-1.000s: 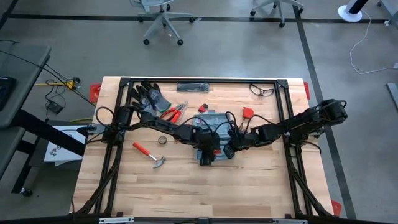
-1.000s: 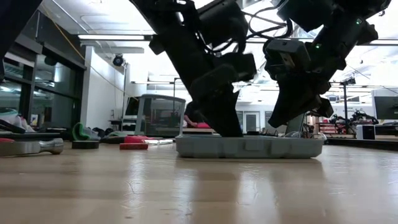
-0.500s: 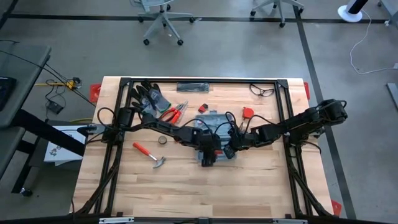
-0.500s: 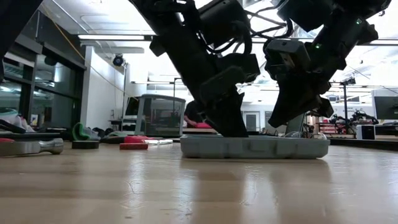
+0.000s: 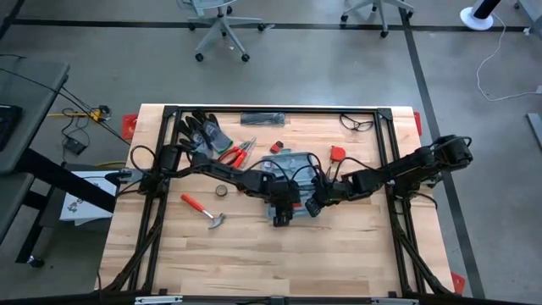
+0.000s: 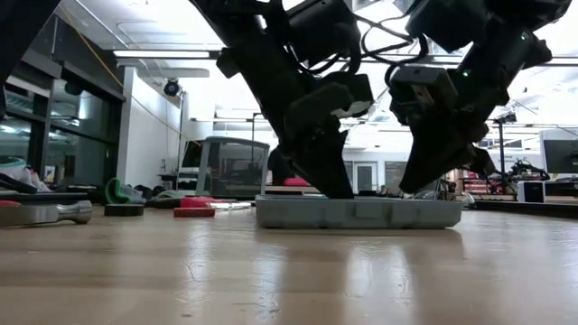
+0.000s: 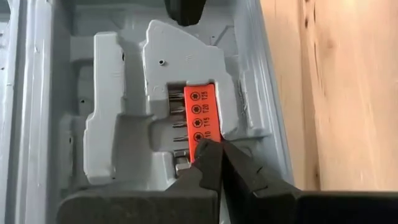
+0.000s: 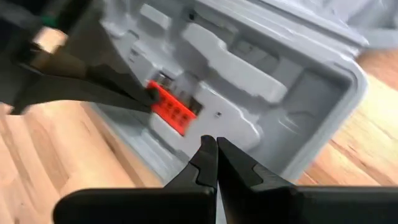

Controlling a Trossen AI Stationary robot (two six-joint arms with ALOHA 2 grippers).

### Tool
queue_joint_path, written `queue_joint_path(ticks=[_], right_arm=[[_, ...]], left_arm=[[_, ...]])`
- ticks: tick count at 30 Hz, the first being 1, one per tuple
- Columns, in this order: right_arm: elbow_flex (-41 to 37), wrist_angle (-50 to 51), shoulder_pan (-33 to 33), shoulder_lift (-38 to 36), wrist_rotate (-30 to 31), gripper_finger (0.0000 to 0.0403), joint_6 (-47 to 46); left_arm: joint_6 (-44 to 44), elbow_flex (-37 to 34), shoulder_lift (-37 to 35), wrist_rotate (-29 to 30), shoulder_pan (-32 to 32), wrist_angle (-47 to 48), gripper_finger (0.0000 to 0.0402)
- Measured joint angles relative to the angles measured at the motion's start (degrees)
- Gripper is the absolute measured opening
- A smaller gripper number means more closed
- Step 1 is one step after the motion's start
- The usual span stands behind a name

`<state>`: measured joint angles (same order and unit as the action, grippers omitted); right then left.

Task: Prefit tool cases
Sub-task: Remove the screwdriver bit set from the gray prefit tool case

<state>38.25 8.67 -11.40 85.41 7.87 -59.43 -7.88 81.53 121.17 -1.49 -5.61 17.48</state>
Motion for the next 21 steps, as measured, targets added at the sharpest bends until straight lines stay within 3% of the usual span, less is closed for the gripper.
queue_joint_path(ticks=[13,16,21], right_arm=[[-1.7,-6.53,-0.04,0.02,-0.32,0.0,-1.11],[-1.7,-6.52,-0.04,0.02,0.05,0.0,-1.13],[-1.7,-6.32,-0.03,0.02,0.4,0.0,-1.03]], left_arm=[[5.74,0.16,-1.04,-0.27,0.02,-0.59,0.0005],[8.34,0.16,-1.04,-2.56,0.02,-0.91,0.0027],[9.57,0.19,-1.12,-3.2,0.02,-1.07,0.0098]])
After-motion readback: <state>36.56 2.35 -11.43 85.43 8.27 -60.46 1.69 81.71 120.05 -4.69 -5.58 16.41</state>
